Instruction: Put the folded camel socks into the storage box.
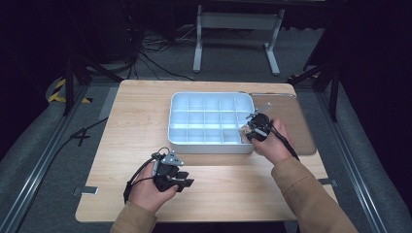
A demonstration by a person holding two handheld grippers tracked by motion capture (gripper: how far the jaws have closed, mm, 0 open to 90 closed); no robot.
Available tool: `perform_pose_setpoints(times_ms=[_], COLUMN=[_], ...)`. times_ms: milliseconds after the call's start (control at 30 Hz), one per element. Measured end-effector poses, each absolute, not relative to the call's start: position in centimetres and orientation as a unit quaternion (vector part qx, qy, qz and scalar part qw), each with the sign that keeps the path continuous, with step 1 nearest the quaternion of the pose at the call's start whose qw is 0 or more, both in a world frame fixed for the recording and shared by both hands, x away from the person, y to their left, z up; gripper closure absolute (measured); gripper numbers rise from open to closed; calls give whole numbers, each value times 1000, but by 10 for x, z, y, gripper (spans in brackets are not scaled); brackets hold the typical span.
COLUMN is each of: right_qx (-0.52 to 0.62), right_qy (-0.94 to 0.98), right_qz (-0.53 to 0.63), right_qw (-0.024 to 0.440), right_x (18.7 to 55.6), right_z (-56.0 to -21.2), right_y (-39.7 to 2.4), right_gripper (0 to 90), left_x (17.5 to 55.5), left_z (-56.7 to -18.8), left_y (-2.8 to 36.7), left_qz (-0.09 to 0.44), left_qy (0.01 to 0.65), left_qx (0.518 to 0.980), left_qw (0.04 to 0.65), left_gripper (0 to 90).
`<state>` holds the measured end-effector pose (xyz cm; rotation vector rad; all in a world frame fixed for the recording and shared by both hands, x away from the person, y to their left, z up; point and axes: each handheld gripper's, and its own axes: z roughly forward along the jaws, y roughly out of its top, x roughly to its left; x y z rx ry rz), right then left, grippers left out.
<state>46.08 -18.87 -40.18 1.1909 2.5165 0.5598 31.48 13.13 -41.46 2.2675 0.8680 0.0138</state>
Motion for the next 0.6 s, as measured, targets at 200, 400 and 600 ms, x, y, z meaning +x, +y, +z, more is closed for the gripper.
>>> perform_pose_setpoints(times_ms=[200,400,600], right_qx=[419,417,407], right_qy=[879,887,899], right_qz=[178,144,91], right_qw=[141,139,131], right_x=[469,476,484], right_z=[-406,-408,-415], right_y=[-188,-181,-169], right_gripper=[782,783,781], left_x=[312,309,306], left_z=[-416,-417,-417], left_y=[134,138,143], left_qz=[7,10,12], left_qy=[338,347,351], left_qx=[874,872,870], left_qw=[348,346,346], left_gripper=[653,653,654])
